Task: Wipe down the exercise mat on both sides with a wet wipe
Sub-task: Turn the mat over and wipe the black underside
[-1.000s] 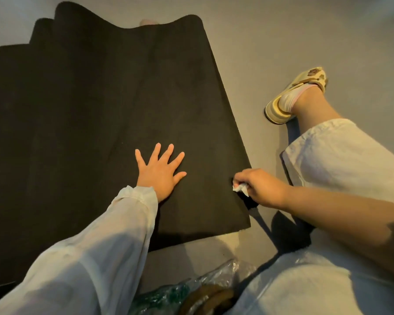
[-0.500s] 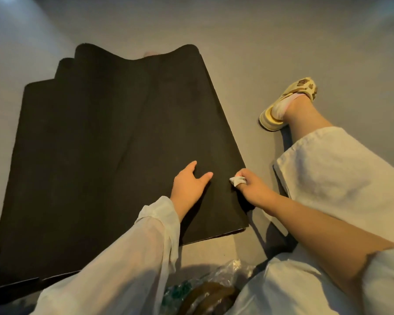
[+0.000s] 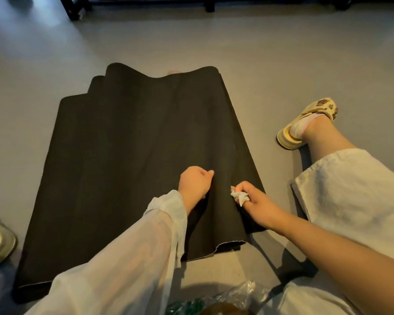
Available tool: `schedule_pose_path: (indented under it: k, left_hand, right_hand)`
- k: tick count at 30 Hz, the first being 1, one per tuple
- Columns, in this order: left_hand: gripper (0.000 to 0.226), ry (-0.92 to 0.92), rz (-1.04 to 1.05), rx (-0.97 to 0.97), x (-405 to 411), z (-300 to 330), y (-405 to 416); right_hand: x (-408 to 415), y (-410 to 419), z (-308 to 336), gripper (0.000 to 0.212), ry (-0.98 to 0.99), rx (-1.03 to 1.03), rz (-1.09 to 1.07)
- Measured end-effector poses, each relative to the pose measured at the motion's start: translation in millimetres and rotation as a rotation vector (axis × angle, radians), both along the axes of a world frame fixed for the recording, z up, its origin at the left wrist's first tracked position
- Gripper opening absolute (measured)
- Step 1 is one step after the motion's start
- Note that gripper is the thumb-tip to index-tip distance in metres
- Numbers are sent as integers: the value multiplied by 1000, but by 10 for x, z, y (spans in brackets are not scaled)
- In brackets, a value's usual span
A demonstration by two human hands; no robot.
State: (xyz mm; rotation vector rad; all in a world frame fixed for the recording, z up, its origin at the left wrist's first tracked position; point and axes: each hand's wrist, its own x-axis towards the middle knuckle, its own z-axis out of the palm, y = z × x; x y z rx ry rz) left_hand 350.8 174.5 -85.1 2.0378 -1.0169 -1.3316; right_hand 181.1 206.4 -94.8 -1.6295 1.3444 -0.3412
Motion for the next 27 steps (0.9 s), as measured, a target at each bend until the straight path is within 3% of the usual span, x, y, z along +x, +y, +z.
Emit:
schedule_pose_path:
  k: [4,8,12,20,27]
  left_hand:
    - [40,-70,-188,46,60,129,-44]
    - [27,-227,-229,-15,180,206,-79]
    - [12,-232,-145,-87,462,280,-40]
    - [28,-317,-9,-210,1369,509,293]
    - [19,-286,304,-264,2310,381,730]
  right_hand:
    - [176,18,52,8,-58,11,27]
    - [325,56,34,17,-117,30,50]
    - [504,-45,159,14,-104,-85,16]
    - [947,-309,421,18,-102,-235,16]
    - [1524,-474,497,17,-81,-325,96]
